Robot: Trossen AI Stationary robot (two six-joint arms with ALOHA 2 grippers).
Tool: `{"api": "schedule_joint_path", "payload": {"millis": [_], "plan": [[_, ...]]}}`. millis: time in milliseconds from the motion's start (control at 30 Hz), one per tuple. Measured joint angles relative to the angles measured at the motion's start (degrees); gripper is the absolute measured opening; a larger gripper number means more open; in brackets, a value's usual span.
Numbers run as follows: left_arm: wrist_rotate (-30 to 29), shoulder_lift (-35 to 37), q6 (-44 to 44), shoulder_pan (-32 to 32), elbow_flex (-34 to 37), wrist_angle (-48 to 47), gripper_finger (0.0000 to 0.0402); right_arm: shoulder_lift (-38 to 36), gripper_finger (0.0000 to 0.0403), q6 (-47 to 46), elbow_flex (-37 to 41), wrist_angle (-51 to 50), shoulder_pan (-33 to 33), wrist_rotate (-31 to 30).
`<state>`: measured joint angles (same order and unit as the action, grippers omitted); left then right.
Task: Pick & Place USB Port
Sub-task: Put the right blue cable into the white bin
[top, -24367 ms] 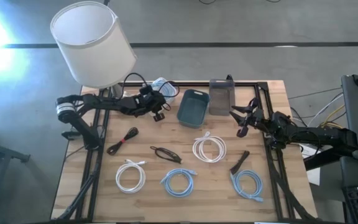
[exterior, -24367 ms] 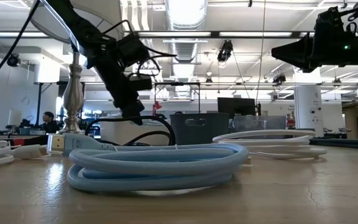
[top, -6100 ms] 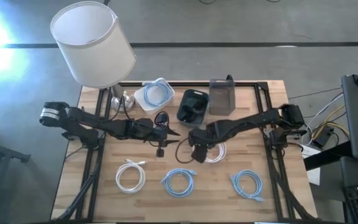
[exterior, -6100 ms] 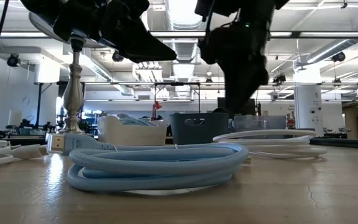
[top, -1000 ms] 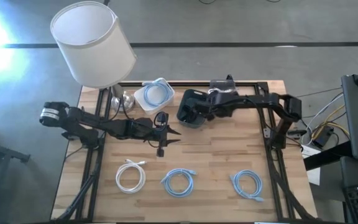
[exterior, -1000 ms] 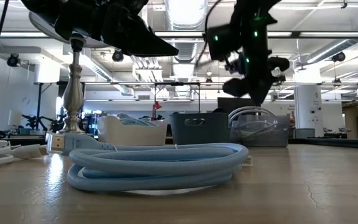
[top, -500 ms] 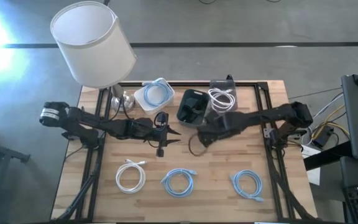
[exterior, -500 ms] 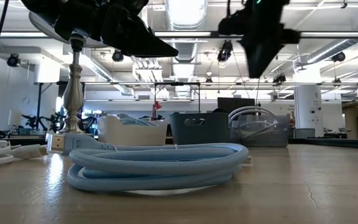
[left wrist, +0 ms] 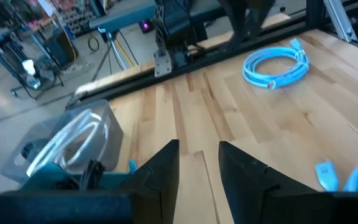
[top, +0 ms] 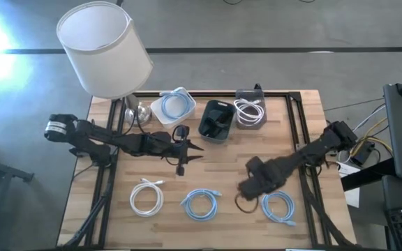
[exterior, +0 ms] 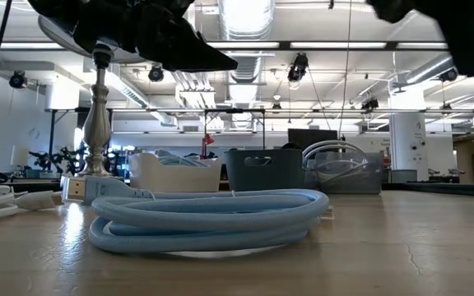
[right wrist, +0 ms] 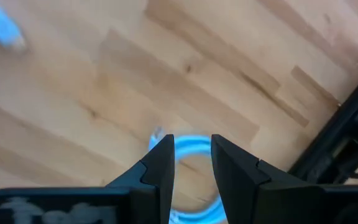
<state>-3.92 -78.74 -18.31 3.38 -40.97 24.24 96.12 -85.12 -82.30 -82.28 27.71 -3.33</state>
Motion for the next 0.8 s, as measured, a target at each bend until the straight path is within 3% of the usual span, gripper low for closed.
{"api": "schedule_joint_path", "payload": {"millis": [367, 667, 800], "plan": [[0.0, 0.0, -1.6, 0.0, -2.0, 2.8, 0.0116, 0.0, 0.0125, 4.1, 10.7, 0.8, 4.3, 12.6], [0.0, 0.0, -1.7, 0.0, -3.0, 2.8, 0.0116, 0.0, 0.0151, 13.5, 22.1, 17.2, 4.3, 12.9], [0.0, 0.0, -1.7, 0.0, -3.0, 2.8, 0.0116, 0.0, 0.0159, 13.0, 27.1, 19.1, 4.3, 15.7]]}}
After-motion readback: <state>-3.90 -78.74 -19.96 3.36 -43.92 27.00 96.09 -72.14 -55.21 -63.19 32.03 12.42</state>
